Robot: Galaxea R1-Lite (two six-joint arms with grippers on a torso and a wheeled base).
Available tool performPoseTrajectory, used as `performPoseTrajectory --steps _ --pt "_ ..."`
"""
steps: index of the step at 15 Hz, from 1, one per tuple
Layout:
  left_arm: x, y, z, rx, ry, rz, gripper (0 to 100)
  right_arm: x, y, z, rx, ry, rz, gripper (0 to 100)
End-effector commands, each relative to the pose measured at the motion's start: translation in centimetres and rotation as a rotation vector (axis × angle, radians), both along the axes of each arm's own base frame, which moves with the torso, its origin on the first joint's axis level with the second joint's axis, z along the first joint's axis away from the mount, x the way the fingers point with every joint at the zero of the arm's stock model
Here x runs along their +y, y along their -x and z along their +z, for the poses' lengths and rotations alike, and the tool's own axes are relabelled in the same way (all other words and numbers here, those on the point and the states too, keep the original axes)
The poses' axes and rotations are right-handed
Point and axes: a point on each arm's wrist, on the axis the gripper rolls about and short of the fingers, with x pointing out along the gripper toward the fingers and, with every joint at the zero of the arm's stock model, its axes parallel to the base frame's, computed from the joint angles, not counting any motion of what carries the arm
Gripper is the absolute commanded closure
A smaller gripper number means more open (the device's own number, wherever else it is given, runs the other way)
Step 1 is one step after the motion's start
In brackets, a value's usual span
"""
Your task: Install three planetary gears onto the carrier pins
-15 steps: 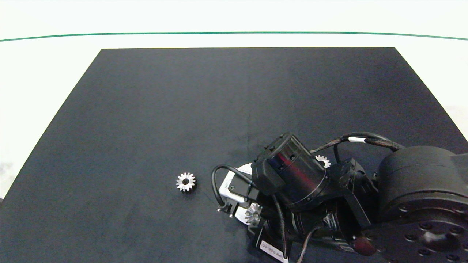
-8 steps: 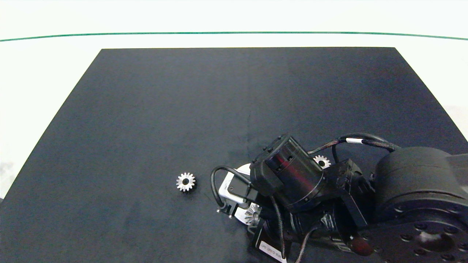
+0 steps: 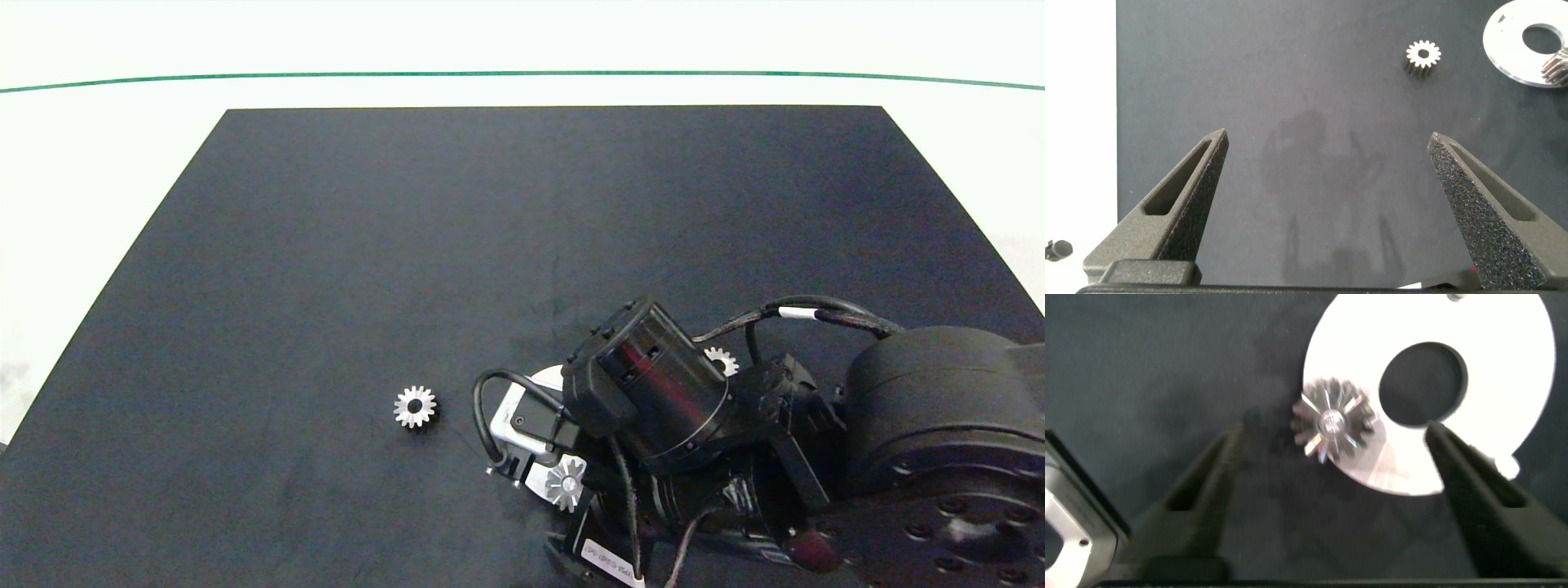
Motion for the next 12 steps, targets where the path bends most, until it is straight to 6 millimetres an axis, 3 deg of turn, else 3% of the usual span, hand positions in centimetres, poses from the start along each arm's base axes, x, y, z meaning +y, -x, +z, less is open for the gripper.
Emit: performPoseTrajectory --steps 1,4,8,12 --pt "0.0 0.1 0.0 -0.002 -0.001 0.001 0 -3.5 2.1 4.4 -0.057 -0.067 -0.013 0" --pt "0.0 0.1 -0.1 -0.001 -0.001 -0.001 0 -8.3 2.7 7.6 -0.129 -0.124 -0.125 0" --pt "0.0 0.2 -0.2 -0.005 -0.001 -0.001 0 -14.4 -0.7 7.4 -0.125 -0.108 -0.400 0" --pt "0.0 0.2 -0.2 -0.005 -0.001 0.001 0 -17.5 -0.9 6.9 -0.042 -0.121 -0.476 0"
